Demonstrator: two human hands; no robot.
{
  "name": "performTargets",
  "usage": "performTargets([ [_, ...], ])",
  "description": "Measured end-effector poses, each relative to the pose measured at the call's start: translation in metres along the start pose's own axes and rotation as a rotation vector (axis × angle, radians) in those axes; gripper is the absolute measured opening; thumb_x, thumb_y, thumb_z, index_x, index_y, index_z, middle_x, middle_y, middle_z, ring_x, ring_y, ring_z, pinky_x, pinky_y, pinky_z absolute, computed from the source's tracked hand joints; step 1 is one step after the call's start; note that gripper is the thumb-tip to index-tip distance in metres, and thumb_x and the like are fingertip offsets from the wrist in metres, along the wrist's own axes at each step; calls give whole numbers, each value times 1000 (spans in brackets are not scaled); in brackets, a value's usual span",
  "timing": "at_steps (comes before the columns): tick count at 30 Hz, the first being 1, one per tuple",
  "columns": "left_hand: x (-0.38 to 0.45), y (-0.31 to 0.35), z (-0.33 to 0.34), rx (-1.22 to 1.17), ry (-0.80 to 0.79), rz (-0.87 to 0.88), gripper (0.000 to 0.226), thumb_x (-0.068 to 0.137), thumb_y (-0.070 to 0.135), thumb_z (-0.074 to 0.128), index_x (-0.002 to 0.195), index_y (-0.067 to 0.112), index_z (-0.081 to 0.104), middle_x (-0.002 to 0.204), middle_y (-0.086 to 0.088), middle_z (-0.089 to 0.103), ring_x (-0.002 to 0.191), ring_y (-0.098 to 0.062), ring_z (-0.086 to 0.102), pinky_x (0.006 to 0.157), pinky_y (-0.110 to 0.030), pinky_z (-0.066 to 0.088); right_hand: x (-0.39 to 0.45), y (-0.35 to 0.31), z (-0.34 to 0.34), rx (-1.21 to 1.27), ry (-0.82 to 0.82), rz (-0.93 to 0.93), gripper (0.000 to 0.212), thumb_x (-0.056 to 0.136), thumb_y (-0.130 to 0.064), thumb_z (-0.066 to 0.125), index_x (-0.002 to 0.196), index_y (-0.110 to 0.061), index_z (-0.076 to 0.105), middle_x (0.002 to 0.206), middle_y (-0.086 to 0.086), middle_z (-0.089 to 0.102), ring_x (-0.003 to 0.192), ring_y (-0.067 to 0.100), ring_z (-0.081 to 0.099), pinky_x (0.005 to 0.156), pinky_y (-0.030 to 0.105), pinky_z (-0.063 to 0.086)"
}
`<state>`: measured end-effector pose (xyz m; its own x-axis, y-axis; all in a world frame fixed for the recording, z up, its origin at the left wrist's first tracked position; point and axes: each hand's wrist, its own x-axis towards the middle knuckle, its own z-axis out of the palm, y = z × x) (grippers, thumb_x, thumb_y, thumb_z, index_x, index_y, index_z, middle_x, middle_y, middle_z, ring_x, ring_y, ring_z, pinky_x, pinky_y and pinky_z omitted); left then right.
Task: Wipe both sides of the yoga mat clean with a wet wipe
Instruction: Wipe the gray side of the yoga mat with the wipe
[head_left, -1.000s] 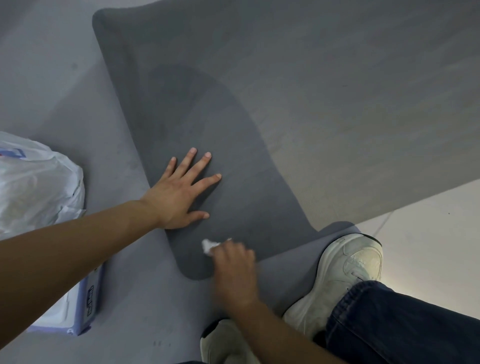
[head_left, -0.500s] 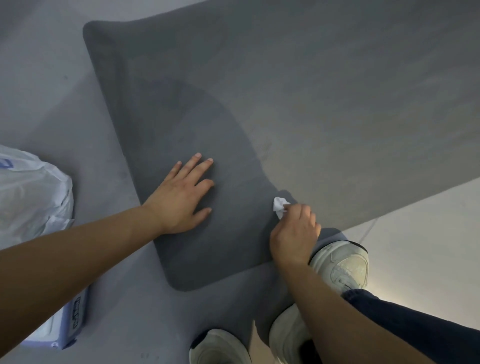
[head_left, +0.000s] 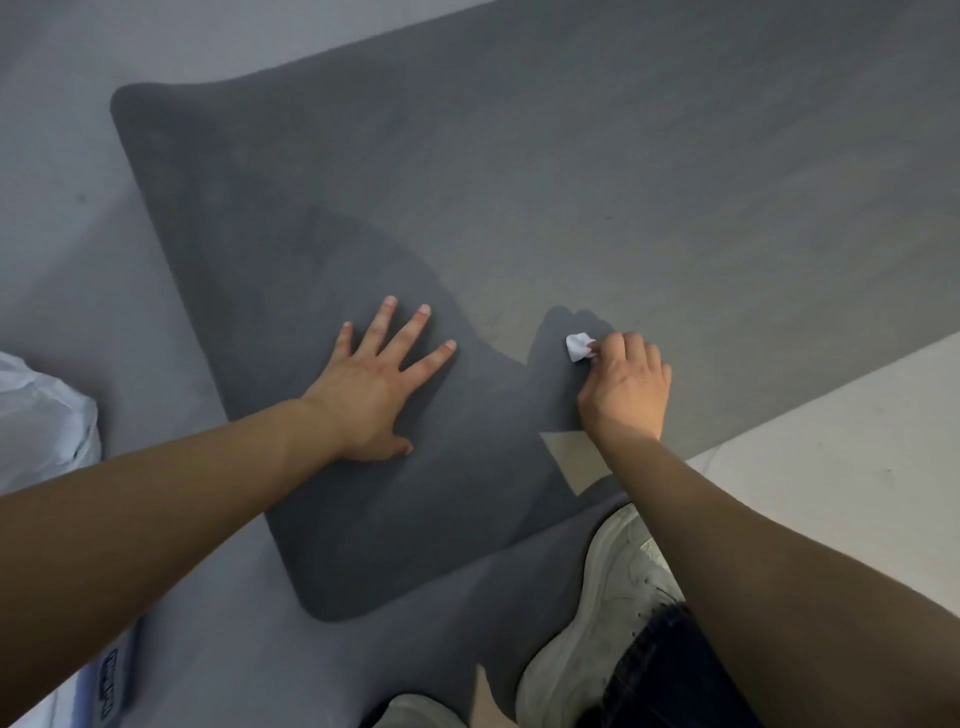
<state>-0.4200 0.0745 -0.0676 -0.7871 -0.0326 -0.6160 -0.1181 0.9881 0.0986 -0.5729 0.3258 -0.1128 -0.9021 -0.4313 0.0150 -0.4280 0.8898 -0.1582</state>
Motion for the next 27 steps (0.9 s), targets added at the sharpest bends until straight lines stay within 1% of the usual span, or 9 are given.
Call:
performTargets([
  [4, 13, 24, -14, -68, -118, -34, 124, 73, 68, 71, 155, 42, -19, 159, -4, -37, 147, -42, -28, 117, -68, 19, 0, -8, -2, 47, -10, 72, 10, 80, -4, 58, 86, -12, 59, 85, 10, 58, 76, 34, 52, 63, 33, 26],
  [7, 19, 44, -26, -66, -192, -108, 128, 77, 52, 79, 155, 37, -21, 161, -10, -31, 147, -50, -20, 110, -67, 34, 1, -16, -8, 70, -87, 134, 12, 84, -4, 55, 91, -12, 61, 91, 9, 60, 83, 34, 54, 66, 33, 26],
  [10, 24, 61, -33, 37, -255, -170, 125, 84, 31, 80, 157, 26, -22, 160, -20, -26, 143, -62, -13, 104, -69, 38, 13, -17, -26, 117, -292, 197, 15, 94, -13, 47, 101, -15, 60, 104, 8, 60, 96, 33, 54, 72, 35, 32],
  [13, 27, 74, -36, 28, -268, -199, 117, 88, 12, 74, 158, 21, -18, 160, -24, -24, 140, -67, -13, 101, -69, 41, 24, -17, -50, 163, -619, 232, 14, 96, -29, 51, 103, -23, 61, 109, 10, 63, 101, 32, 59, 84, 35, 47],
  [15, 28, 73, -34, -2, -262, -209, 114, 88, 5, 70, 158, 22, -18, 160, -21, -27, 140, -65, -17, 100, -68, 43, 24, -22, -57, 136, -736, 179, 11, 93, -26, 55, 101, -22, 61, 113, 12, 64, 103, 32, 60, 86, 33, 48],
  [18, 28, 66, -25, -35, -273, -206, 121, 85, 6, 72, 156, 27, -23, 158, -16, -35, 141, -60, -23, 103, -66, 42, 5, -28, -44, 91, -652, 121, 15, 89, -13, 52, 102, -17, 59, 112, 14, 62, 103, 35, 59, 83, 34, 46],
  [23, 26, 65, -18, -118, -266, -202, 123, 80, 0, 68, 155, 31, -24, 153, -11, -44, 141, -53, -32, 110, -69, 32, -68, -46, -18, 187, -237, -89, 15, 84, -20, 41, 80, -15, 54, 76, 11, 56, 68, 35, 55, 57, 39, 41],
  [25, 24, 61, -16, -158, -258, -197, 122, 80, 8, 68, 154, 34, -25, 152, -7, -48, 141, -49, -35, 113, -68, 28, -101, -60, -15, 180, -234, -160, 13, 84, -22, 40, 81, -19, 53, 77, 5, 53, 69, 30, 50, 56, 37, 37],
  [27, 23, 57, -13, -213, -239, -197, 118, 82, 30, 70, 155, 37, -22, 153, -3, -47, 142, -46, -36, 114, -67, 26, -116, -65, -12, 165, -253, -226, 8, 86, -22, 44, 84, -21, 51, 79, 2, 52, 72, 26, 47, 60, 36, 34],
])
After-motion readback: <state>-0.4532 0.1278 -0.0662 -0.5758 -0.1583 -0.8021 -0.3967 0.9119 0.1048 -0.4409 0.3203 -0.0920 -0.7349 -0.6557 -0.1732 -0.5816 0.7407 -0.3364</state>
